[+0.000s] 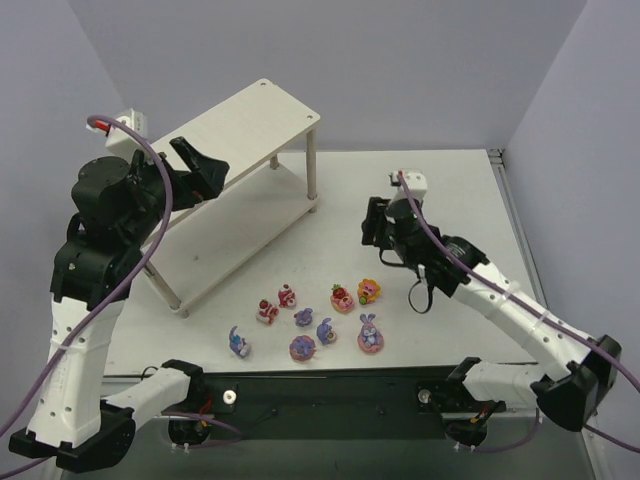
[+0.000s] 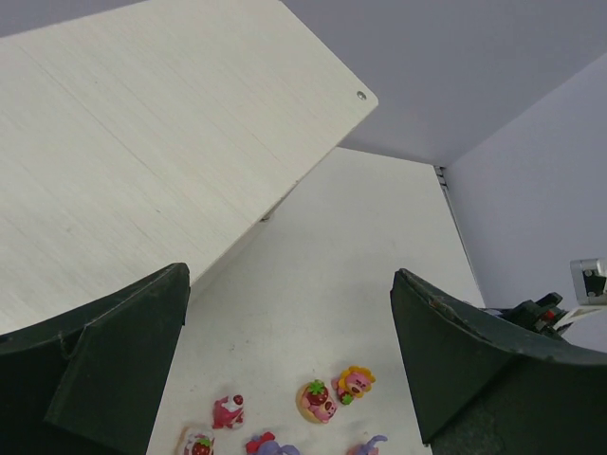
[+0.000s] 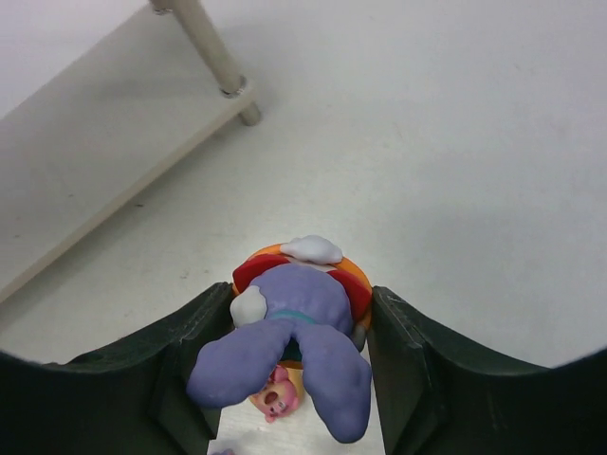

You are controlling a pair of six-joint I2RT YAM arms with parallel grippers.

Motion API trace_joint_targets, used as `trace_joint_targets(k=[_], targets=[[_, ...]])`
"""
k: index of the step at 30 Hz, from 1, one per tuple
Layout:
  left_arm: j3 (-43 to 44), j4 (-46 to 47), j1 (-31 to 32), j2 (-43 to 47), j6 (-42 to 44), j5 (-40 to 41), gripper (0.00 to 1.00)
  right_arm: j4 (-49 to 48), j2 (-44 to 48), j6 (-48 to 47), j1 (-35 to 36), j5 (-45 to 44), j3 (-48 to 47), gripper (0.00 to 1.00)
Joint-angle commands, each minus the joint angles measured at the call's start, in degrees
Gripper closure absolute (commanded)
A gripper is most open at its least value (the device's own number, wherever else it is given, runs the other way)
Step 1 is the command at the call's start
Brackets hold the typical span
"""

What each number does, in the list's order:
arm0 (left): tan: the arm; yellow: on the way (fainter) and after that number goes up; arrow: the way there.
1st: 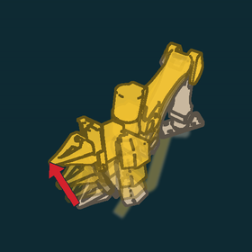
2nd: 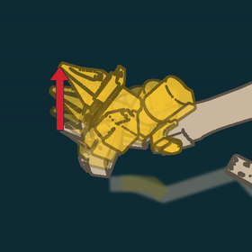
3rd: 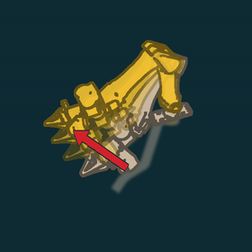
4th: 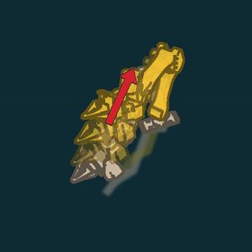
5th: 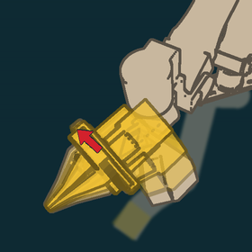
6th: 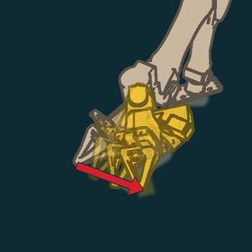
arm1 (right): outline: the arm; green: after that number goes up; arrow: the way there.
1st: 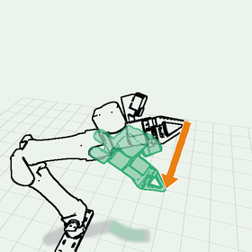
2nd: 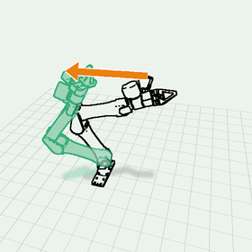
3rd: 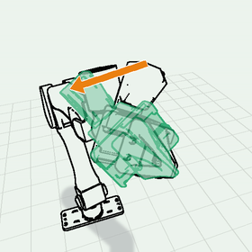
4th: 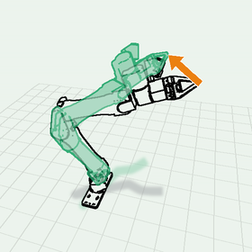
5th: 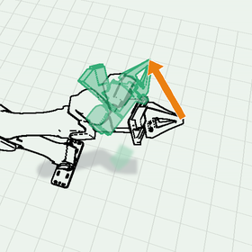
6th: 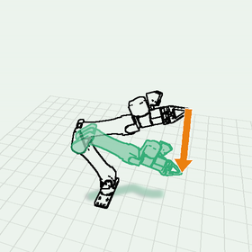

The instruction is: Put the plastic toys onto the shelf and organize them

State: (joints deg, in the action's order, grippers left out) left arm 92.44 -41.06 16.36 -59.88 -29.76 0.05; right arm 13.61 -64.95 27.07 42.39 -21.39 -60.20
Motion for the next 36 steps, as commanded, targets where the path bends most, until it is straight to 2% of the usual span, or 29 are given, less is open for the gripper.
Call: trace_joint_targets(k=[1, 4, 12, 18, 28, 36], targets=[[4.0, -4.2, -0.8, 0.3, -0.5, 6.1, 0.03, -3.1, -9.5, -13.1, -0.9, 13.9, -10.2, 1.0], [2.9, -5.2, -1.2, 1.3, -1.2, 7.7, 0.03, -6.9, -16.9, -16.1, -1.2, 19.4, -14.7, 1.0], [1.1, -4.5, -1.2, 5.0, 0.7, 7.9, 0.03, -20.3, -28.6, -18.0, -1.4, 30.6, -19.2, 1.0], [0.6, -2.7, -1.3, 5.6, 2.0, 8.0, 0.03, -28.7, -38.2, -18.5, -3.4, 32.5, -23.2, 1.0], [3.5, -3.3, -1.1, 1.5, 2.7, 11.2, 0.03, -32.9, -54.9, -17.2, -7.0, 35.4, -36.6, 1.0], [5.9, -4.1, -1.0, -2.2, 4.2, 12.7, 0.03, -28.6, -58.2, -19.1, -6.8, 34.6, -41.9, 1.0]])
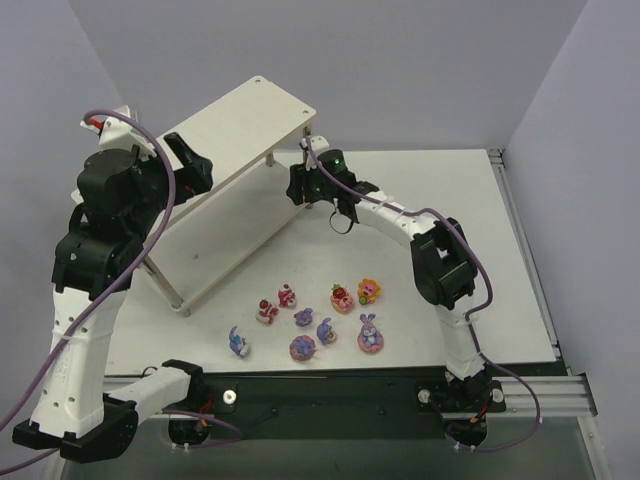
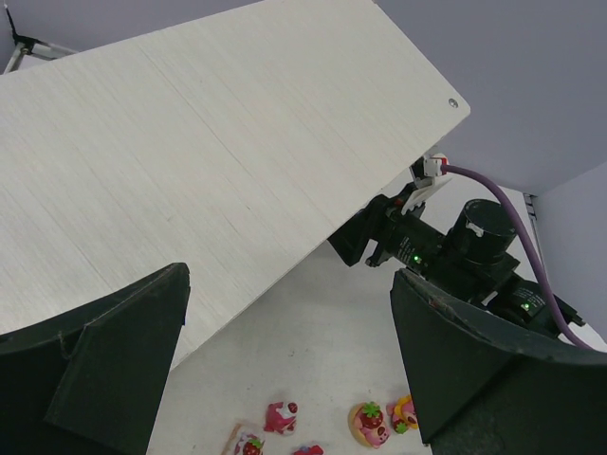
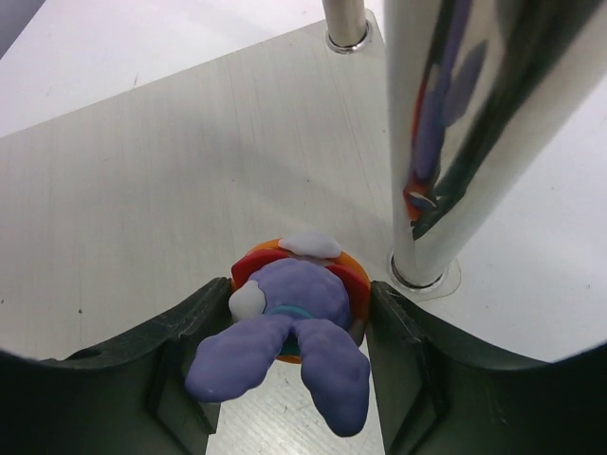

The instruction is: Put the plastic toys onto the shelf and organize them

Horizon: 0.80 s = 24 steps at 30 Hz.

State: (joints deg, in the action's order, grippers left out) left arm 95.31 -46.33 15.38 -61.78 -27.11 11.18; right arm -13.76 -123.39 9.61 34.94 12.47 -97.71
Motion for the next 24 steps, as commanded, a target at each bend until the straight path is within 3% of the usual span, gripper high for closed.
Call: trace_joint_targets(k=[1, 11, 24], targets=[[2.6, 1.6, 0.1, -0.4, 1.7, 1.7, 0.03, -1.3, 0.3, -1.7, 0.7, 0.5, -4.2, 1.0], [-0.6, 3.0, 0.4, 0.3, 2.7, 2.4, 0.03, -3.0, 0.5, -4.1, 3.8, -2.4, -1.3, 1.0], [-5.7, 1.6, 0.7, 1.4, 3.4, 8.5, 0.03, -0.7, -6.0, -3.6, 3.2, -3.8, -8.5, 1.0]])
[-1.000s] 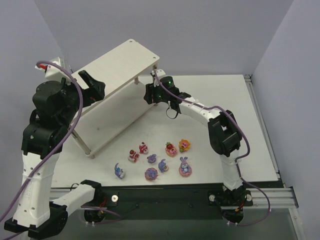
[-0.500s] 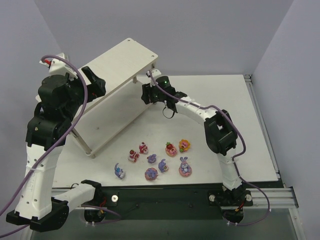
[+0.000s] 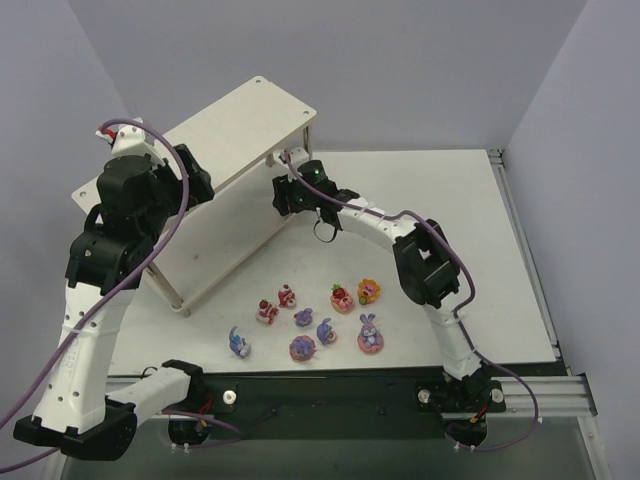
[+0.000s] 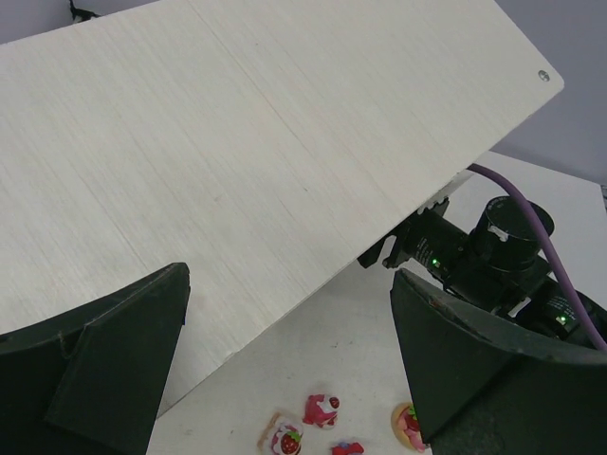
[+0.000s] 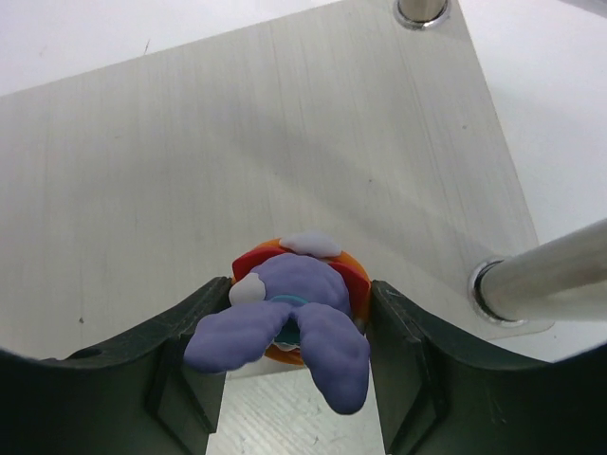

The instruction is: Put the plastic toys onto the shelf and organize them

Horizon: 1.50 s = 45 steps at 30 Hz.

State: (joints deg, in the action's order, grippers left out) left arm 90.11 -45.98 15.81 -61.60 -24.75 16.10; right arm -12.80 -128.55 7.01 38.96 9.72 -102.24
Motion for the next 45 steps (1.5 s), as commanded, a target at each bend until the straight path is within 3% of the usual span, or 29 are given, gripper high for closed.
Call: trace_joint_targets(k=[1, 15, 22, 30, 45], targets=[[-0.9, 0.8, 0.4, 1.3, 1.0, 4.1, 0.03, -1.1, -1.1, -1.2, -0.9, -1.0, -4.1, 1.0], [-4.5, -1.9, 0.5, 2.9, -0.8, 8.2, 0.03, 1.5, -2.7, -2.8, -0.9, -2.7, -5.9, 0.97], [-4.9, -1.7, 0.5, 2.9, -0.9, 8.0, 0.02, 2.2, -2.1, -3.1, -0.8, -3.7, -5.9, 0.72], [-5.2, -1.7, 0.5, 2.9, -0.9, 7.5, 0.03, 4.4, -3.0, -4.0, -0.6, -6.8, -8.4, 0.67], [-5.4, -1.7, 0.5, 2.8, -0.9, 7.4, 0.03, 4.8, -4.1, -3.2, -0.4, -7.6, -10.6, 0.31]])
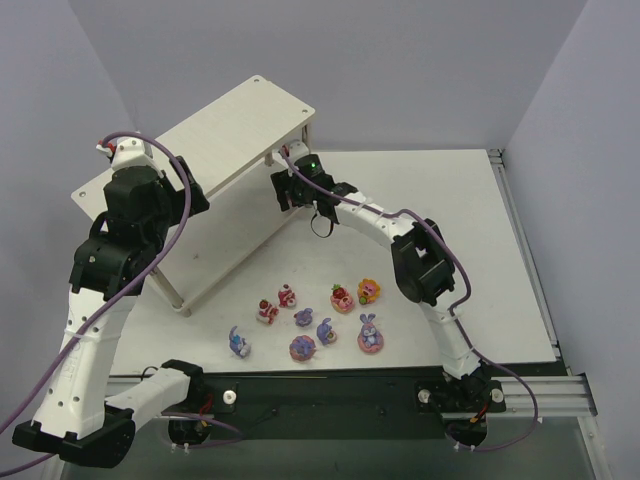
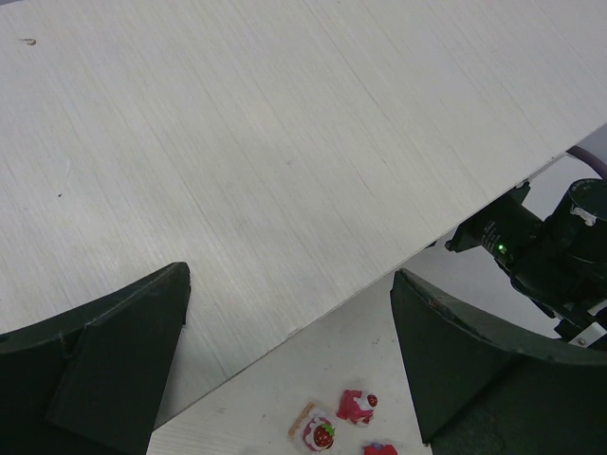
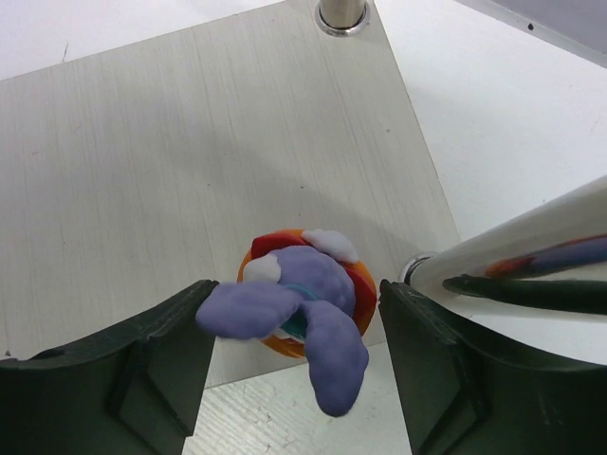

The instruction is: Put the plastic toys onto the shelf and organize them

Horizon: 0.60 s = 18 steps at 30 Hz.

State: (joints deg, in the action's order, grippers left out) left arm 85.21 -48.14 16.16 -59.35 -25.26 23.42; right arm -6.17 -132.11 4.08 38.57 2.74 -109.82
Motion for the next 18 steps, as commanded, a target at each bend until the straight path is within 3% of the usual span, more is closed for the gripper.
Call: trace_joint_targets(k=[1, 12, 18], targets=[[-0.5, 0.4, 0.2, 0.6, -0.4, 0.0, 0.03, -1.8, -0.5, -0.2, -0.1, -0.7, -3.2, 0.29], [-0.6, 0.4, 0.2, 0.9, -0.5, 0.0, 0.03, -2.4, 1.6, 1.4, -0.3, 0.2, -2.9, 0.19], [-0.9, 0.6, 0.3, 1.3, -0.5, 0.0, 0.03, -4.1, 6.2, 2.3, -0.3, -0.2, 2.1, 0.15]])
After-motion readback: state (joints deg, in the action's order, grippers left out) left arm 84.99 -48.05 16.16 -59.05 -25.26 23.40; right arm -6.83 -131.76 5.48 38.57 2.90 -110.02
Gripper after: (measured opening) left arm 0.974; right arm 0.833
